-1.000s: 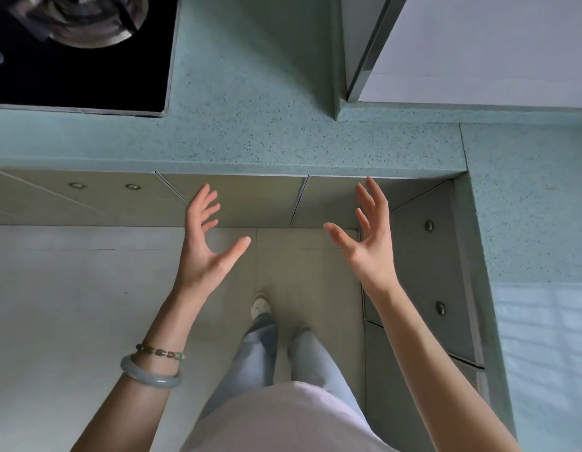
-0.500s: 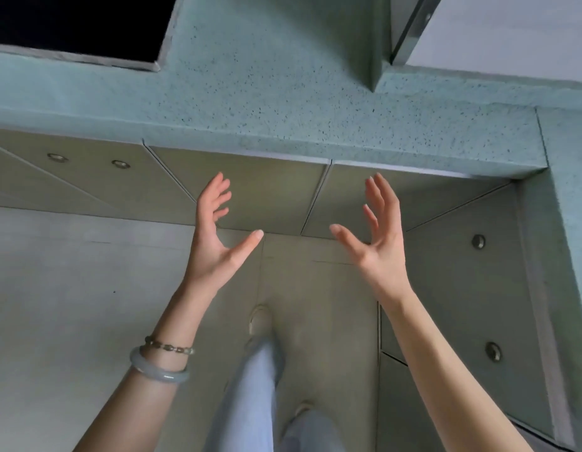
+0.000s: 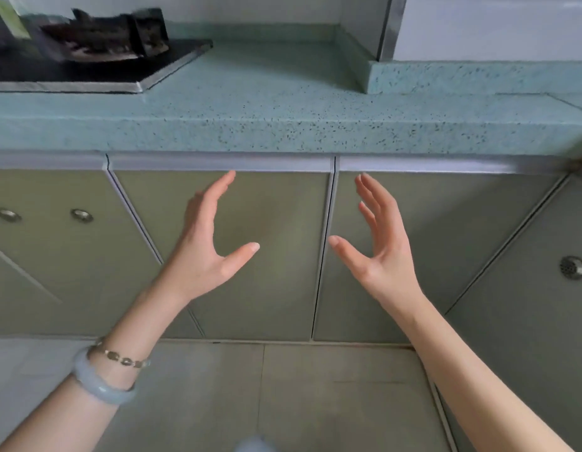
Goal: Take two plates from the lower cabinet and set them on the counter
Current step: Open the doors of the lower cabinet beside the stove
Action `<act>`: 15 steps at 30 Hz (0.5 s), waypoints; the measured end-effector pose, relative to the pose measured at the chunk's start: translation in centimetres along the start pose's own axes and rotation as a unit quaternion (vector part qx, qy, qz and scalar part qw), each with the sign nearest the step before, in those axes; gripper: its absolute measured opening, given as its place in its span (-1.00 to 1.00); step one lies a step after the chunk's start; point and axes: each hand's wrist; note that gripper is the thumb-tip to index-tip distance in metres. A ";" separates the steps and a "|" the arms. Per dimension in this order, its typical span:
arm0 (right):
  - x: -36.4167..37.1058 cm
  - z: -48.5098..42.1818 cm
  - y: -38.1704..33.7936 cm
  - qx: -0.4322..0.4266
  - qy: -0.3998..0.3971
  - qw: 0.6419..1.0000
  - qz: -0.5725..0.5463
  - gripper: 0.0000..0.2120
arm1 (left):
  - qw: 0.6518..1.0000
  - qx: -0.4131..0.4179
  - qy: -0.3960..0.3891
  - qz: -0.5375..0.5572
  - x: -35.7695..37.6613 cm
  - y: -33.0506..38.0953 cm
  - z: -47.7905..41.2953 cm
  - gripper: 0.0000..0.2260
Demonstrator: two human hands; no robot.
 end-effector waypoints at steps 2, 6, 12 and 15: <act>0.1 -0.4 1.4 -0.039 -0.003 0.999 0.022 -0.27 | 0.994 0.026 -0.017 -0.106 0.5 -1.1 -0.5 -0.20; 0.4 -0.8 2.9 -0.058 -0.020 0.996 0.068 -0.27 | 0.970 0.037 -0.030 -0.240 1.6 -1.9 -0.3 -0.18; 0.1 -1.7 2.5 -0.023 -0.065 0.994 0.087 -0.27 | 0.954 0.031 -0.027 -0.296 0.9 -1.6 -1.2 -0.17; 0.2 -2.5 1.8 -0.008 -0.050 0.999 0.016 -0.32 | 0.983 -0.004 0.008 -0.185 0.9 -1.2 -2.0 -0.22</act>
Point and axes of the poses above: each hand's wrist, its own z-axis away from the middle knuckle, its own x-axis out of the palm, y = z × x, and after that the axes turned 12 degrees about -y, right-handed
